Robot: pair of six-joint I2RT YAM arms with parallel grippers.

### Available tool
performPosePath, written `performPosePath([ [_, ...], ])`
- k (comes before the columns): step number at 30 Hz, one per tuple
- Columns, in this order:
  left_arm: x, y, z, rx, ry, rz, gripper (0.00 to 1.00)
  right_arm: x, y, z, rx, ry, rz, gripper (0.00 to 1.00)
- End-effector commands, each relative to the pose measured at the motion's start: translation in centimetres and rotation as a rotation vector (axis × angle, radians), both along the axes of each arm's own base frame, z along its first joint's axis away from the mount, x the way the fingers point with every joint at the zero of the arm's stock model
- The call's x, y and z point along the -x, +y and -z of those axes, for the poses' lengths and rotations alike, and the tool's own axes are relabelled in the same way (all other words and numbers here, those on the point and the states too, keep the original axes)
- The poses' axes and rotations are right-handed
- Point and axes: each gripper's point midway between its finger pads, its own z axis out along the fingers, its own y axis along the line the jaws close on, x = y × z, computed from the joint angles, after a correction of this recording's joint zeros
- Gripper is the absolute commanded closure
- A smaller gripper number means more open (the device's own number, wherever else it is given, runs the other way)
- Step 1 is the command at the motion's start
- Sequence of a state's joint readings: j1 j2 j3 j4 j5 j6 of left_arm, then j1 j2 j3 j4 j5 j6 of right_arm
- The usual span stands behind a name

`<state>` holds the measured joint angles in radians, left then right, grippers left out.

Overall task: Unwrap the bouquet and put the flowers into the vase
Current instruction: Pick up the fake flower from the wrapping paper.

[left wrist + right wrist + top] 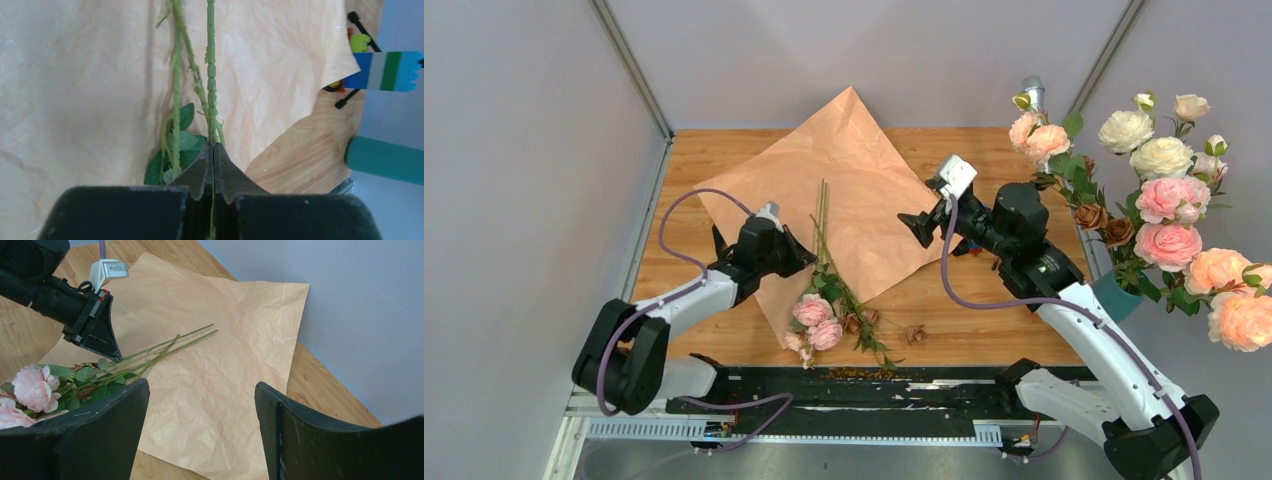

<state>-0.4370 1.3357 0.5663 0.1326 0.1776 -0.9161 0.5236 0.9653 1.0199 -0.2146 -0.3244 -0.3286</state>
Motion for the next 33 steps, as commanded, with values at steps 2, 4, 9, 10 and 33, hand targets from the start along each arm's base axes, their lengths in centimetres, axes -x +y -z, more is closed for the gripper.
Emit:
performPosePath([
  [2, -0.3, 0.0, -7.0, 0.031, -0.146, 0.026, 1.00, 0.9, 1.9, -1.4, -0.031, -0.155, -0.110, 0.21],
  [4, 0.5, 0.0, -8.5, 0.045, -0.157, 0.041, 1.00, 1.3, 2.7, -1.5, -0.036, -0.227, -0.141, 0.19],
  [9, 2.5, -0.5, -12.7, 0.149, -0.182, 0.116, 1.00, 2.7, 5.7, -0.3, 0.037, -0.422, -0.186, 0.18],
  [10, 3.0, -0.5, -13.5, 0.169, -0.188, 0.131, 1.00, 3.0, 6.2, 0.0, 0.051, -0.454, -0.186, 0.18],
  [33, 9.0, -1.9, -17.9, 0.324, -0.101, 0.387, 1.00, 9.6, 17.0, 7.8, 0.391, -0.818, -0.276, 0.14],
])
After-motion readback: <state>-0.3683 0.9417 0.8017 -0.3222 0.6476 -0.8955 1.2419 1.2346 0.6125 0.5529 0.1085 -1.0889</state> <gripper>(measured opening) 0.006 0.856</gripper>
